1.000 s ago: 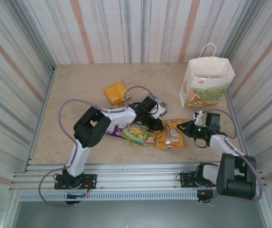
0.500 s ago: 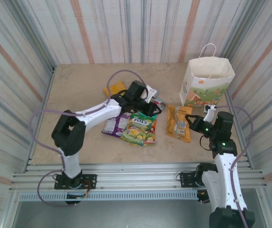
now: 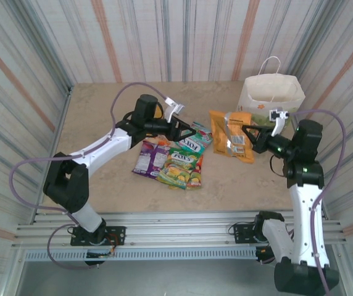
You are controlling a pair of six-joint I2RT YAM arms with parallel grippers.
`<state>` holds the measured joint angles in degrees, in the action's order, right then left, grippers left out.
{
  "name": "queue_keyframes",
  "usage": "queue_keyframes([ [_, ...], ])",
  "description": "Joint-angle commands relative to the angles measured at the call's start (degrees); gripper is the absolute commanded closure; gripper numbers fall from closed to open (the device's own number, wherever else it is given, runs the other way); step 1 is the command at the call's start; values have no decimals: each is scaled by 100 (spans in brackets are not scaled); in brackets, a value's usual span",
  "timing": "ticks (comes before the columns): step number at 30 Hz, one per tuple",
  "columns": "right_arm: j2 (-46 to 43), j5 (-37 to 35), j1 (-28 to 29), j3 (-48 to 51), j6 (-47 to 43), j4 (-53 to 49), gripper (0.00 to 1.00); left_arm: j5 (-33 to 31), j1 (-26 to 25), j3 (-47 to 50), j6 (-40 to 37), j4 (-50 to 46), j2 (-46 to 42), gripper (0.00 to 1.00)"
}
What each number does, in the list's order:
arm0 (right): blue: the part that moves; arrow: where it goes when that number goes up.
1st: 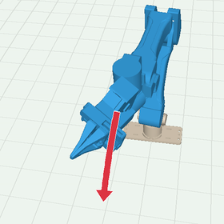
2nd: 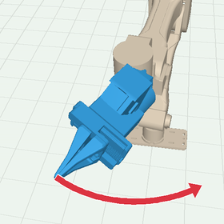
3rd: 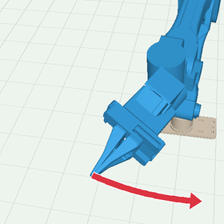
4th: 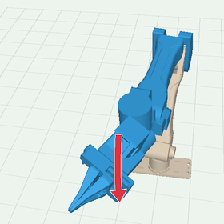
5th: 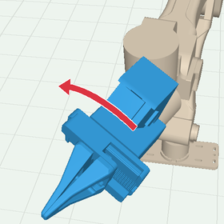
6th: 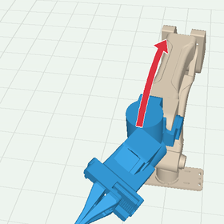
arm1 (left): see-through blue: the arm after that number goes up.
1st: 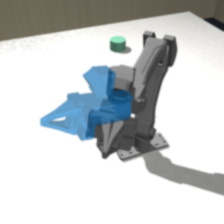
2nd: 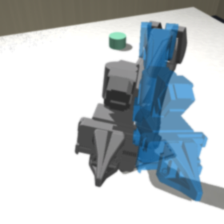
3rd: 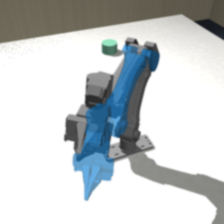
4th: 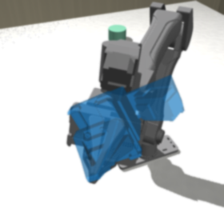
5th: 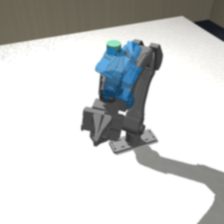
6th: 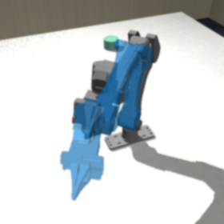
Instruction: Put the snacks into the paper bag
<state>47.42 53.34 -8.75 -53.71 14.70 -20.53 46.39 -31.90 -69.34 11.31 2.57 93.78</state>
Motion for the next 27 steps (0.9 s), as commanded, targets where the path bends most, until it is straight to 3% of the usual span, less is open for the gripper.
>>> queue_keyframes([
  [1,297,1288,-65,-256,74,837,100,616,66,157,127,1137,-213,37],
  [5,511,1756,4,-270,225,1611,100,965,12,213,217,1628,-135,37],
  [10,761,1922,62,-452,86,1709,100,1375,-15,436,491,2681,-72,38],
  [20,1283,2414,278,-655,44,1956,100,1967,-157,213,644,3276,172,38],
  [27,1443,2507,330,-704,-111,1952,100,2120,-216,120,662,3373,225,48],
])
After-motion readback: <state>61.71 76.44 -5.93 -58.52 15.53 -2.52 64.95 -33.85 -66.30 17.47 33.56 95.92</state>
